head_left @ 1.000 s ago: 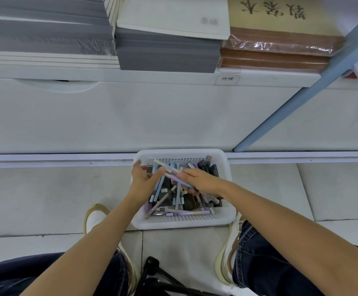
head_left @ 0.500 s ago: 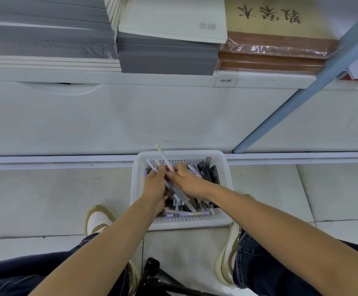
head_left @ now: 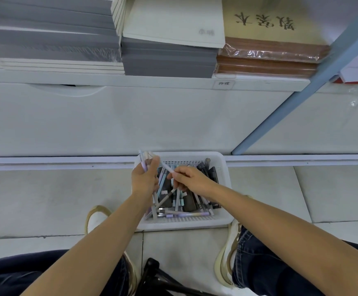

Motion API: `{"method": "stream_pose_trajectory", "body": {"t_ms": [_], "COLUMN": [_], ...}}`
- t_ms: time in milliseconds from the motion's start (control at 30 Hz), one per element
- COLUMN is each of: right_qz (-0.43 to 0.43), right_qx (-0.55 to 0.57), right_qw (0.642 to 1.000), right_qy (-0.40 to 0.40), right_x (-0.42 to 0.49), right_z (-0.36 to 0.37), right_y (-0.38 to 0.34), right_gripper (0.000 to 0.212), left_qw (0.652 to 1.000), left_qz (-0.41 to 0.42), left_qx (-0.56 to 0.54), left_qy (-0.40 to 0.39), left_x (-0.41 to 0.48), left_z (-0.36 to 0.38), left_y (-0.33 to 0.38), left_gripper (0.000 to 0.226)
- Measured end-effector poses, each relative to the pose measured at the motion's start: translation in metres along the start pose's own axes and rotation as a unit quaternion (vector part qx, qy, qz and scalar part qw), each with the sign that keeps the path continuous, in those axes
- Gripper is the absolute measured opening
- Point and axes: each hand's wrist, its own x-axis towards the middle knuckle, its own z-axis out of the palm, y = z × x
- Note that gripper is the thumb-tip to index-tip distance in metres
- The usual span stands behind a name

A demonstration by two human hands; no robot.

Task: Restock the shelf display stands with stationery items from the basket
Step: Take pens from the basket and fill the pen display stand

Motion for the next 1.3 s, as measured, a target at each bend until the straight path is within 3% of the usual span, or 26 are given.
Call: {"method": "stream_pose_trajectory", "body": {"t_ms": [133, 267, 433, 600, 733, 900, 1100, 1200, 1300], "right_qz": [-0.027, -0.077, -0.212, -0.310, -0.375, -0.471, -0.569, -0.595, -0.582], "right_qx": [-0.024, 0.089, 0.185, 0.109, 0.069, 0.030, -0.013, -0.025, -0.030], "right_qw": [0.998, 0.993, 0.955, 0.917, 0.876, 0.820, 0.746, 0.711, 0.703], "right_qy": [-0.045, 0.026, 0.099, 0.224, 0.296, 0.324, 0.346, 0.376, 0.408], "right_x": [-0.008, -0.013, -0.034, -0.070, -0.111, -0.166, -0.223, -0.239, -0.238], "right_z": [-0.009, -0.029, -0.053, -0.066, -0.077, -0.083, -0.096, -0.111, -0.128], "right_y": [-0.013, -0.043, -0.103, -0.164, -0.217, -0.278, -0.353, -0.388, -0.411], "right_gripper": [0.019, 0.018, 0.015, 0.017, 0.017, 0.015, 0.012, 0.011, 0.012], "left_qw": [0.999, 0.997, 0.995, 0.980, 0.972, 0.946, 0.891, 0.872, 0.857], "left_qz": [0.026, 0.021, 0.036, 0.062, 0.073, 0.189, 0.357, 0.404, 0.454], "left_qx": [-0.026, -0.057, -0.041, -0.001, -0.027, -0.018, -0.012, 0.002, 0.028], "left_qy": [0.020, 0.039, -0.079, -0.187, -0.222, -0.261, -0.280, -0.277, -0.242], "left_x": [-0.006, -0.012, -0.035, -0.066, -0.092, -0.129, -0.178, -0.195, -0.200], "left_z": [-0.001, -0.002, 0.001, 0.005, 0.009, 0.011, 0.021, 0.027, 0.030], "left_y": [0.019, 0.044, 0.087, 0.143, 0.189, 0.236, 0.294, 0.322, 0.345], "left_gripper": [0.015, 0.017, 0.027, 0.011, 0.025, 0.025, 0.018, 0.024, 0.029]}}
